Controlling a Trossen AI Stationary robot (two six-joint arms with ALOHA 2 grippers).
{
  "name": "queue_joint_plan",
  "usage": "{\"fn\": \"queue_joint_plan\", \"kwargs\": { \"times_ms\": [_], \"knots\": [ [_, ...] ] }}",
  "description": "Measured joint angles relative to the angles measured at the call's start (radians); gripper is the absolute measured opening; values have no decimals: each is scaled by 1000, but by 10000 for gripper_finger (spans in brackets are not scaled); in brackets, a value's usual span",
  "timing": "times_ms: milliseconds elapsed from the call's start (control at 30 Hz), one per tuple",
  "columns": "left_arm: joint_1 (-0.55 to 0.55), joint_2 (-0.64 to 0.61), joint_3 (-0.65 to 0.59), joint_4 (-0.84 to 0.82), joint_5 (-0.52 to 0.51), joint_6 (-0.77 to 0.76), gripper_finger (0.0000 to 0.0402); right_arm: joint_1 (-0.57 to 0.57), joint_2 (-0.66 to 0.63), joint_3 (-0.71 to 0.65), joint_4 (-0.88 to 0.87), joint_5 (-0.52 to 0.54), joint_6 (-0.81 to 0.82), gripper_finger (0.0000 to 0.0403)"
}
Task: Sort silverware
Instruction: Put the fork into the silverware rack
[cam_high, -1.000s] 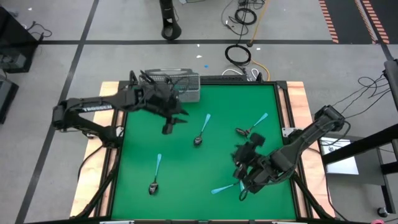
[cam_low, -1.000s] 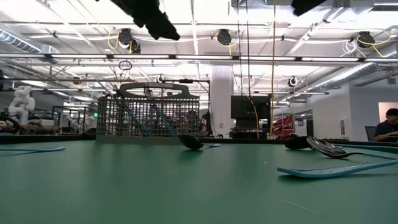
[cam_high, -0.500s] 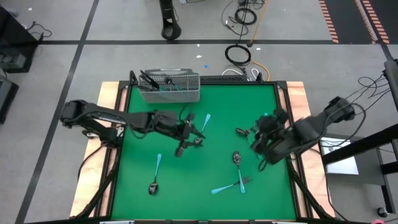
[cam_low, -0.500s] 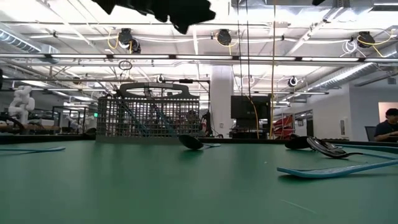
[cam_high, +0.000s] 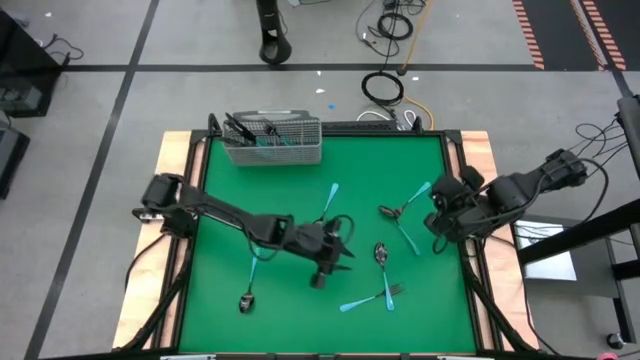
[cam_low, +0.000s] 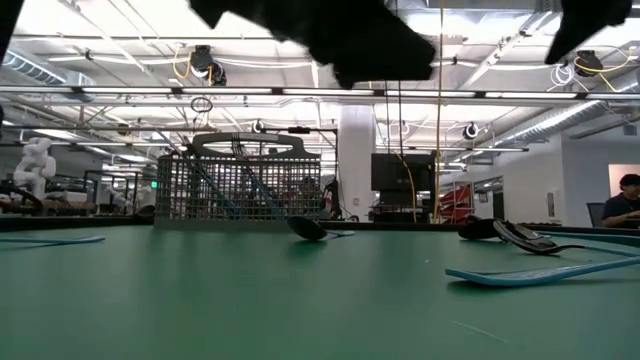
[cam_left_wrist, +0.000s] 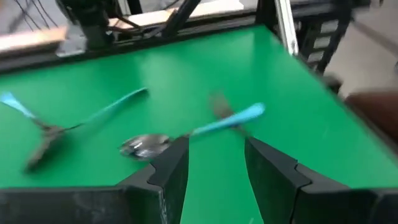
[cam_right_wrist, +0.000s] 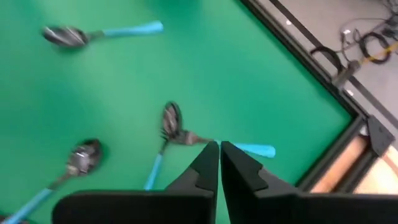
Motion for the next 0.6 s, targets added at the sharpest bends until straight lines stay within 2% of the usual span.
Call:
{"fn": "queue_joint_plan", "kwargs": {
  "times_ms": [167, 300, 433, 600],
  "knots": [
    [-23, 135, 204, -108, -9, -193, 160, 0, -14, -141, 37, -43, 37, 2],
    [-60, 242, 327, -157, -104, -247, 160, 0, -15, -215, 100, -96, 5, 1],
    [-94, 341, 416, -181, -174, -289, 160, 5, -15, -247, 177, -133, -25, 1],
    [-108, 452, 496, -179, -195, -350, 160, 20, -15, -250, 228, -152, -74, 1]
  ]
}}
